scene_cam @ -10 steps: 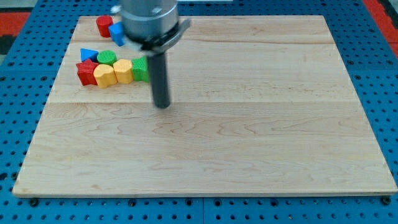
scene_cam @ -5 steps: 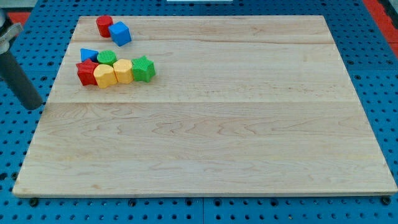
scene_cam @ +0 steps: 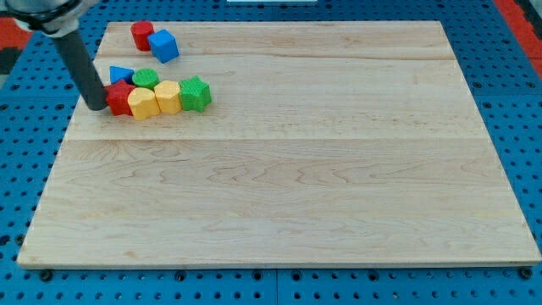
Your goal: Push the yellow heart towards center
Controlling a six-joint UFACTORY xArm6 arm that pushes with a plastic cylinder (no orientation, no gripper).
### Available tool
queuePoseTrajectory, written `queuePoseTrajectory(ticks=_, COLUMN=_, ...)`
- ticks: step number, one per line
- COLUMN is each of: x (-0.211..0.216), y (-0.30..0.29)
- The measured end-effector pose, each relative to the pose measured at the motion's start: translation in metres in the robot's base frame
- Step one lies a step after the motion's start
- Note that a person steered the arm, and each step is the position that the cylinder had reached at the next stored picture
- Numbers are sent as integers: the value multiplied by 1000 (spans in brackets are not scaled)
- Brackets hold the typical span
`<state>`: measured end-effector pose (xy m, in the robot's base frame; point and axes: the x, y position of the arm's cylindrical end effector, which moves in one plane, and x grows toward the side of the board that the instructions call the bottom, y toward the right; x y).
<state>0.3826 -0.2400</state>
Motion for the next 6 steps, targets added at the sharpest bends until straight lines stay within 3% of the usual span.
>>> queuePoseTrajectory(ticks=3, x=12, y=110)
queuePoseTrajectory(ticks=4, x=51, y=135)
queuePoseTrajectory(ticks=5, x=59, y=69)
queuePoseTrajectory(ticks=6, x=76, y=135)
